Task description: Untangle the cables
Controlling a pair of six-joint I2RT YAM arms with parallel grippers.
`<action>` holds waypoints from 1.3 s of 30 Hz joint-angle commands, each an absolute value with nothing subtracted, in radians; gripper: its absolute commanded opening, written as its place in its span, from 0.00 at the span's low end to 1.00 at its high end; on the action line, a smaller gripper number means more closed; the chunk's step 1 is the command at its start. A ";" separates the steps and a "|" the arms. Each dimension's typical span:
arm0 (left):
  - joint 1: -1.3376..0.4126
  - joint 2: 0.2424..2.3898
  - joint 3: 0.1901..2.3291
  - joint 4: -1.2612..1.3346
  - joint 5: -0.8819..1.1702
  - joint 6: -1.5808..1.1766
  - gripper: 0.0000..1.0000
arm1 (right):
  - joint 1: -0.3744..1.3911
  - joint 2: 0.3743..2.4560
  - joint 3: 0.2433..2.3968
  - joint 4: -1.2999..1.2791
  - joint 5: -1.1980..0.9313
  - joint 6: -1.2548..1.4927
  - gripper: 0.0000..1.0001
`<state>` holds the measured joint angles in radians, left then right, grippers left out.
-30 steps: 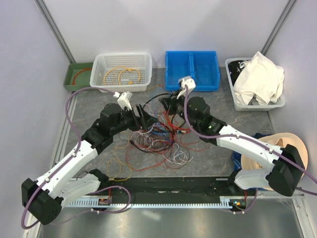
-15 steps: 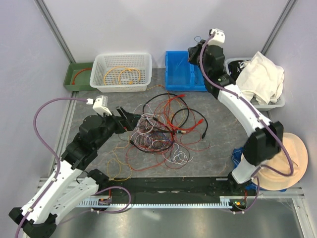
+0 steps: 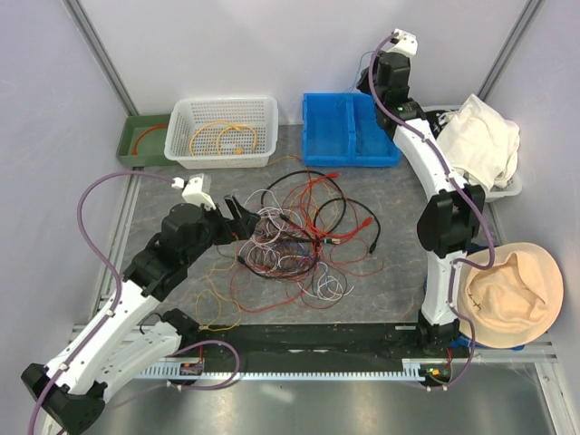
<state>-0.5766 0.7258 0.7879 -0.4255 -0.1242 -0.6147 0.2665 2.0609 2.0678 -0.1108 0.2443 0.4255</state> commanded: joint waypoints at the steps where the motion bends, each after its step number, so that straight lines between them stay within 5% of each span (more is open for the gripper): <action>1: -0.571 0.761 0.798 -0.425 -0.130 -0.569 1.00 | 0.235 2.124 2.181 -0.130 0.235 0.426 0.00; 27: -0.569 0.874 0.819 -0.410 -0.098 -0.597 0.99 | 0.087 2.379 2.258 -0.290 0.244 0.545 0.06; 29: -0.569 0.870 0.816 -0.408 -0.095 -0.600 1.00 | 0.080 2.390 2.296 -0.308 0.247 0.535 0.23; 30: -0.569 0.871 0.816 -0.410 -0.092 -0.603 1.00 | 0.081 2.391 2.305 -0.327 0.248 0.520 0.47; 33: -0.569 0.874 0.811 -0.408 -0.083 -0.611 1.00 | 0.083 2.369 2.286 -0.334 0.256 0.523 0.79; 35: -0.569 0.873 0.811 -0.410 -0.077 -0.614 1.00 | 0.089 2.344 2.266 -0.339 0.270 0.525 0.90; 39: -0.569 0.864 0.810 -0.410 -0.074 -0.620 1.00 | 0.106 2.278 2.211 -0.341 0.290 0.525 0.92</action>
